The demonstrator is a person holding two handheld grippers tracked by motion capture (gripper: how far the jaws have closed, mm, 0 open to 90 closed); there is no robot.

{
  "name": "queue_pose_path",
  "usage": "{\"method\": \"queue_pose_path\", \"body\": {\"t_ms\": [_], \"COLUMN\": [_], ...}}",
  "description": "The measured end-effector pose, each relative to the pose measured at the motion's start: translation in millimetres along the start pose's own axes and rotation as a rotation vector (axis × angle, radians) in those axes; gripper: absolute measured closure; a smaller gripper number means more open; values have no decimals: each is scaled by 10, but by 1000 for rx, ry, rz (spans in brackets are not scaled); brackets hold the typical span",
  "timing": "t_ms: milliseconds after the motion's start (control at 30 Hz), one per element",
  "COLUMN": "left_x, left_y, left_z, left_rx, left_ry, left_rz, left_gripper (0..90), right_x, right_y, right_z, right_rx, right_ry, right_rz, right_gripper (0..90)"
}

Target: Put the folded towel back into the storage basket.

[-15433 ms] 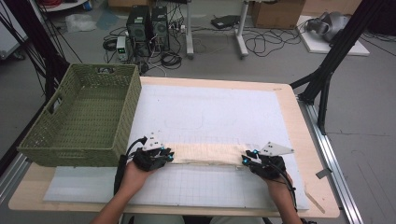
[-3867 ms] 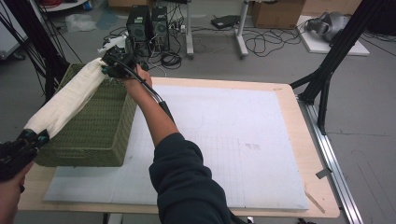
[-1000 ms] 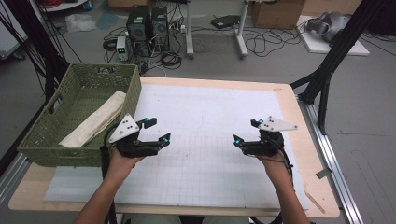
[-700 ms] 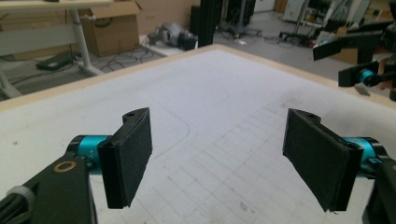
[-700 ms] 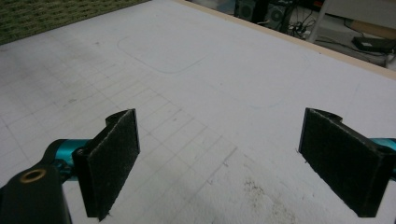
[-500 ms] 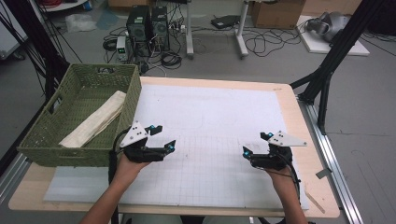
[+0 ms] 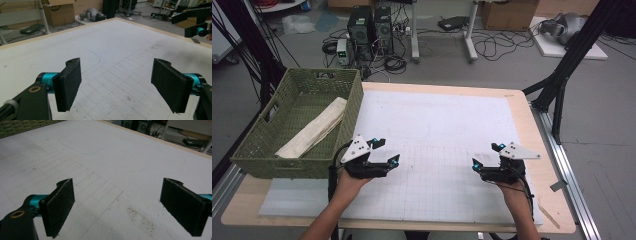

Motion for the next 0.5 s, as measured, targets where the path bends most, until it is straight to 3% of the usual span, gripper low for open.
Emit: {"method": "queue_pose_path", "body": {"t_ms": [500], "left_x": [6], "left_y": [12], "left_z": [8], "left_rx": [-1], "left_ry": [9], "left_rz": [-2], "left_gripper": [247], "right_x": [-6], "right_y": [10], "right_z": [-4], "right_rx": [-4], "right_ry": [-2], "right_rz": [6], "right_gripper": [116]}}
Point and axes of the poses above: each handheld gripper's, and its own axes: y roughly forward along the jaws, x roughly out of its underside, z roughly to its right, the point moved 3 cm from there along y, roughly forward along the jaws, and after that the axes turned 9 degrees about -z, right-handed, at the moved point
